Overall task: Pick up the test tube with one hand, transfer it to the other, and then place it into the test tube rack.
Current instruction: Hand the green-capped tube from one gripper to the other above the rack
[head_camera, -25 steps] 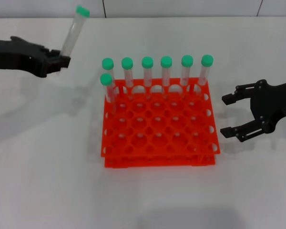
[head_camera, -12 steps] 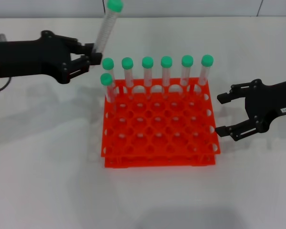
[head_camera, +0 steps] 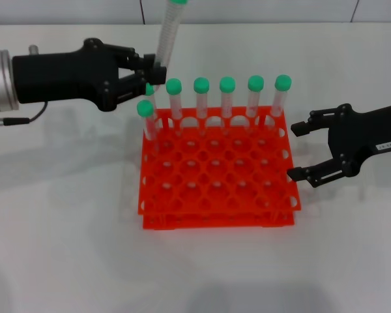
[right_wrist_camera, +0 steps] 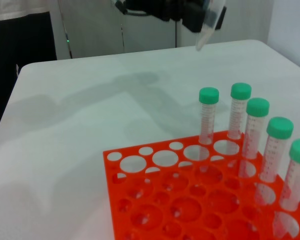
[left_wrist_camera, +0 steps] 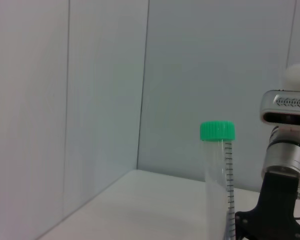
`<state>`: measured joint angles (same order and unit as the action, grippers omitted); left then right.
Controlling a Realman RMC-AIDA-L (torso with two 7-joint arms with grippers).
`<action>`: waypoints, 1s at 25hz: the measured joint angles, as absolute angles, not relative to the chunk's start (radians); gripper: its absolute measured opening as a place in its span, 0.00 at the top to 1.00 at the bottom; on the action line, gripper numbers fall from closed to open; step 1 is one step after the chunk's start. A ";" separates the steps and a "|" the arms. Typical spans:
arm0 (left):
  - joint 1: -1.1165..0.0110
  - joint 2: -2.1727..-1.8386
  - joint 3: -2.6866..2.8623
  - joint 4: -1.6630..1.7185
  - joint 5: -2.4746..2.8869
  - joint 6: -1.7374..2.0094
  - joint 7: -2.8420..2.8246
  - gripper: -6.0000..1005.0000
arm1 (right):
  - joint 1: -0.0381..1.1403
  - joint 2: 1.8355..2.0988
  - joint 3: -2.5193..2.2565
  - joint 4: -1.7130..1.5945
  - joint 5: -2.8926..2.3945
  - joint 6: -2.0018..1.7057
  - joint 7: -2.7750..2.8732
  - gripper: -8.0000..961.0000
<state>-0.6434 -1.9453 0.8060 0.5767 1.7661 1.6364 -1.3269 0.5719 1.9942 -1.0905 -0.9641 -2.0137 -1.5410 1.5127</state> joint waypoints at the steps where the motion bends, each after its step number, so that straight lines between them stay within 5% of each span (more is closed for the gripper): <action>1: -0.643 -1.945 0.806 0.577 1.766 1.636 -1.327 0.78 | 0.574 1.996 -1.091 -0.964 -2.014 -1.536 1.510 0.09; 25: -0.766 -2.006 0.850 0.506 1.981 1.462 -1.345 0.77 | 0.567 2.011 -1.096 -0.955 -2.009 -1.498 1.497 0.09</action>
<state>-0.7657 -2.0059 0.8496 0.5060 1.9814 1.4622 -1.3448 0.5668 2.0115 -1.0963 -0.9550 -2.0090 -1.4981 1.4971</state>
